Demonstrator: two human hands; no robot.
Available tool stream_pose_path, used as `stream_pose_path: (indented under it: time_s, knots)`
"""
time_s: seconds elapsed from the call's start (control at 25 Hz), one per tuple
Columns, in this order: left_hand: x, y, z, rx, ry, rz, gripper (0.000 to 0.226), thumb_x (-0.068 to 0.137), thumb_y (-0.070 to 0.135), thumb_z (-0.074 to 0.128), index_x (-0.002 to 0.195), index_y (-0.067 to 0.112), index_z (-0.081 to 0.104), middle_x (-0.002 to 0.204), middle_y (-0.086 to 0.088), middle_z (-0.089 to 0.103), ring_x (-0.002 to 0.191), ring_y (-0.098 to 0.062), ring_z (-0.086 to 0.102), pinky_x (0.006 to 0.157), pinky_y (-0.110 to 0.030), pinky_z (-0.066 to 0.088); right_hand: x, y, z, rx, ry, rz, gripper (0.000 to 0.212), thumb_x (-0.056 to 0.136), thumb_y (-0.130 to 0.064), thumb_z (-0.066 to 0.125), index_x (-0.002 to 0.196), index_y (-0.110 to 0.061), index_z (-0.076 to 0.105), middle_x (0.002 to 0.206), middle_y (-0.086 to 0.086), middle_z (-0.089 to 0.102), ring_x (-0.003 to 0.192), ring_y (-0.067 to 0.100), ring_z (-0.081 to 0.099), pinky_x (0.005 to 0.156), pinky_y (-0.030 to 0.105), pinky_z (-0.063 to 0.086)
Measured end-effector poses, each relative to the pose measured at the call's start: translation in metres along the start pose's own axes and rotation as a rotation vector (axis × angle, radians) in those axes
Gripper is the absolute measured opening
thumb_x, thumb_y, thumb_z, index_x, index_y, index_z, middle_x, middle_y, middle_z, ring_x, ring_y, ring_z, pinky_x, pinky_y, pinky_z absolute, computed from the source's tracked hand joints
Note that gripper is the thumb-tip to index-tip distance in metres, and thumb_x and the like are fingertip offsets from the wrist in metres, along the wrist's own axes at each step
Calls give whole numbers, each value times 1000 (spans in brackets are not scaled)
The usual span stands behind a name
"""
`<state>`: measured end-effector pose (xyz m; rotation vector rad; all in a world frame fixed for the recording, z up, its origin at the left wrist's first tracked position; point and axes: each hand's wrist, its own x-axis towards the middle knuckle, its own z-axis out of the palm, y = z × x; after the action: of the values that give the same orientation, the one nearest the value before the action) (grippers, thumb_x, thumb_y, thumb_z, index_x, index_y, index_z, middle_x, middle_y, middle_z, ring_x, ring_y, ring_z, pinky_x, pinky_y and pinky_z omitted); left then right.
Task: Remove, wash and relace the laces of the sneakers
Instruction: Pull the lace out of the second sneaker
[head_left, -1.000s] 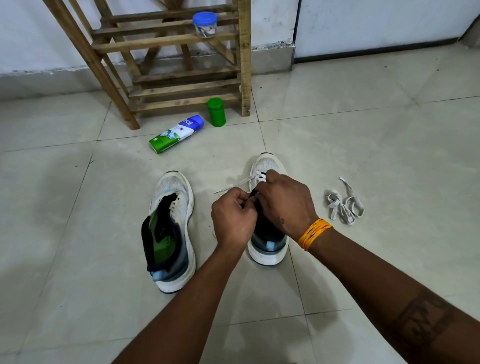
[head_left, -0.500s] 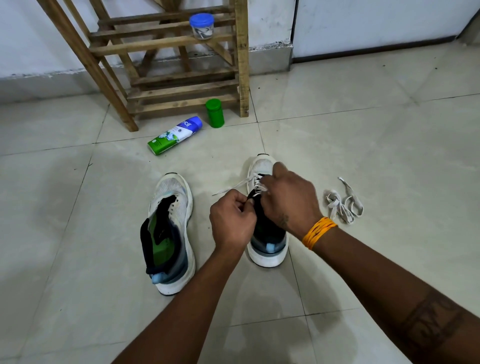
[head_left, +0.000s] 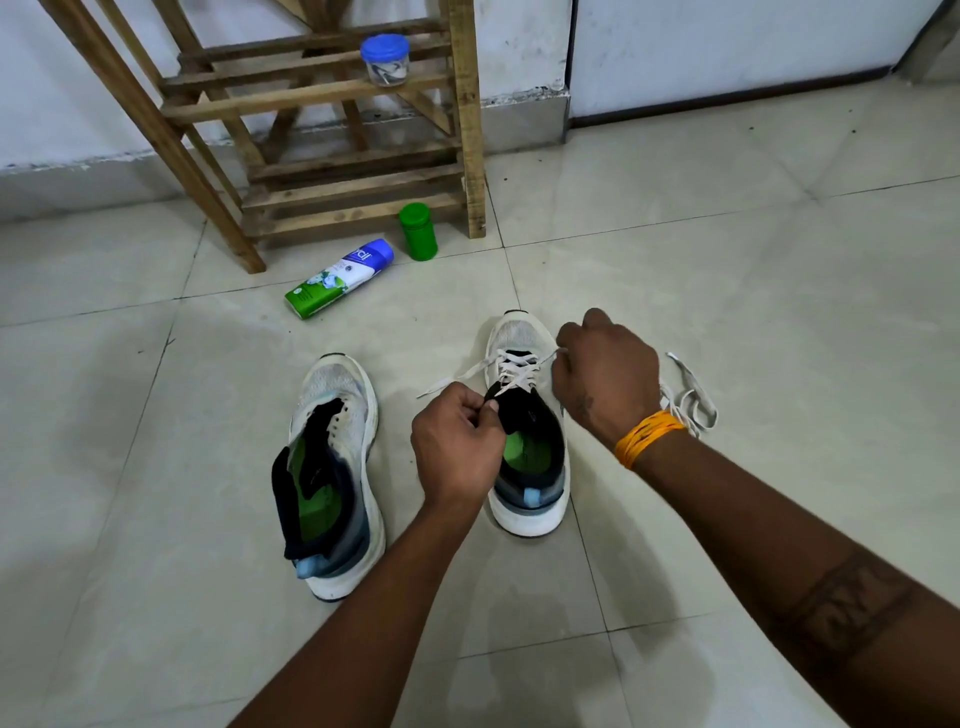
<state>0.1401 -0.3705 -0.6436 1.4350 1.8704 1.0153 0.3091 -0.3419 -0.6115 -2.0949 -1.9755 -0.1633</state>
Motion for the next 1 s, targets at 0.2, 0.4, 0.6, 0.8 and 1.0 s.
stream_pose_path:
  time_s: [0.2,0.4,0.6,0.8,1.0]
  knots:
    - [-1,-2,2,0,6,26,16,86,23,74,73,22,63,63,8,64,62,-11,62,62,-30,51,-21,-34,7,32,-62,-270,11,84,-25,66,83,-15,64,87,10,58,68,37,62,49,32,32]
    - [-1,-1,2,-9,4,12,16,86,22,73,74,21,63,64,7,65,65,-13,64,66,-35,54,-19,-26,15,81,17,-128,19,82,-25,65,72,-11,58,76,9,56,60,36,58,48,30,26]
    - [-3,1,5,-17,-1,15,17,86,21,73,73,20,63,64,7,65,64,-14,63,66,-37,54,-18,-28,11,120,19,-38,18,76,-27,55,72,-10,57,78,11,54,59,37,55,48,30,28]
    - [-4,-7,7,3,7,146,13,85,20,72,75,19,62,69,8,64,67,-12,61,66,-38,51,-23,-36,-3,542,-43,53,21,82,-16,62,100,-16,74,103,2,69,82,28,66,71,36,52]
    - [-6,-11,8,-16,34,142,11,84,19,72,77,19,63,71,8,65,68,-14,62,66,-40,52,-16,-46,-7,876,-388,362,20,92,-9,61,78,-21,69,80,9,74,59,29,71,62,46,64]
